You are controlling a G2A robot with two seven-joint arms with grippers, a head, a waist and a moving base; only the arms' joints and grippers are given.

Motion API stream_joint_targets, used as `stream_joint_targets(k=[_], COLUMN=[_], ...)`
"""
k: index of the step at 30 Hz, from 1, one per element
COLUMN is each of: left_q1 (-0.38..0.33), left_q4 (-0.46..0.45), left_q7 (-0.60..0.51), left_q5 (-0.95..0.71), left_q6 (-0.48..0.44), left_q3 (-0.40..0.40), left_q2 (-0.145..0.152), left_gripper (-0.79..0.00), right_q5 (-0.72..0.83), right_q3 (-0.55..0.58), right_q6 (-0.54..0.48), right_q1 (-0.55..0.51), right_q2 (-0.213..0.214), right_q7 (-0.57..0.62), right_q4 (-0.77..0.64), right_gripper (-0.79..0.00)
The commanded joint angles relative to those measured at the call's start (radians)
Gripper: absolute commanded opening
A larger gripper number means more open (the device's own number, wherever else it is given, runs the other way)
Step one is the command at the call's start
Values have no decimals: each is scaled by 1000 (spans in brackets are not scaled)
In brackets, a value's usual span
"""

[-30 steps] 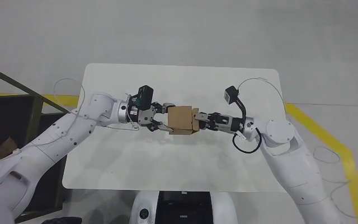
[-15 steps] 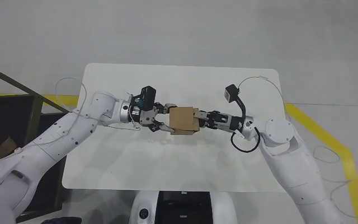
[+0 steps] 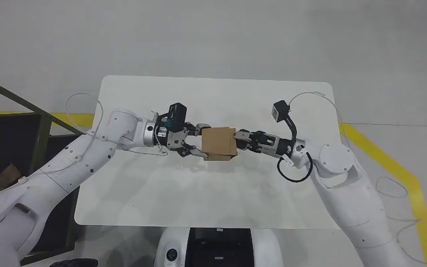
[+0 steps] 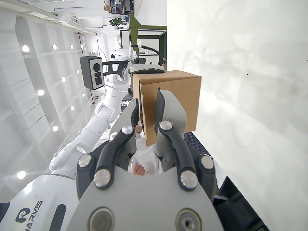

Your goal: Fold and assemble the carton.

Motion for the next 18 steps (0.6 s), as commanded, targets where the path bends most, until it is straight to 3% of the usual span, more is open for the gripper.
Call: stream_joint_targets(k=[1, 4, 18], left_q1=[2, 4, 15], left_q4=[4, 9, 2], left_q7=[-2, -6, -21], left_q5=[-4, -12, -22], left_q6=[0, 0, 0], left_q3=[-2, -6, -31], left_q2=[0, -1, 0], left_gripper=[-536, -536, -539], right_q5=[1, -1, 17], right_q3=[2, 5, -35], right_q6=[1, 3, 1], right_q1=[-4, -11, 4], right_q2=[1, 2, -4], right_q7=[-1, -3, -2], right_q4=[-3, -10, -9], right_gripper=[-733, -785, -785])
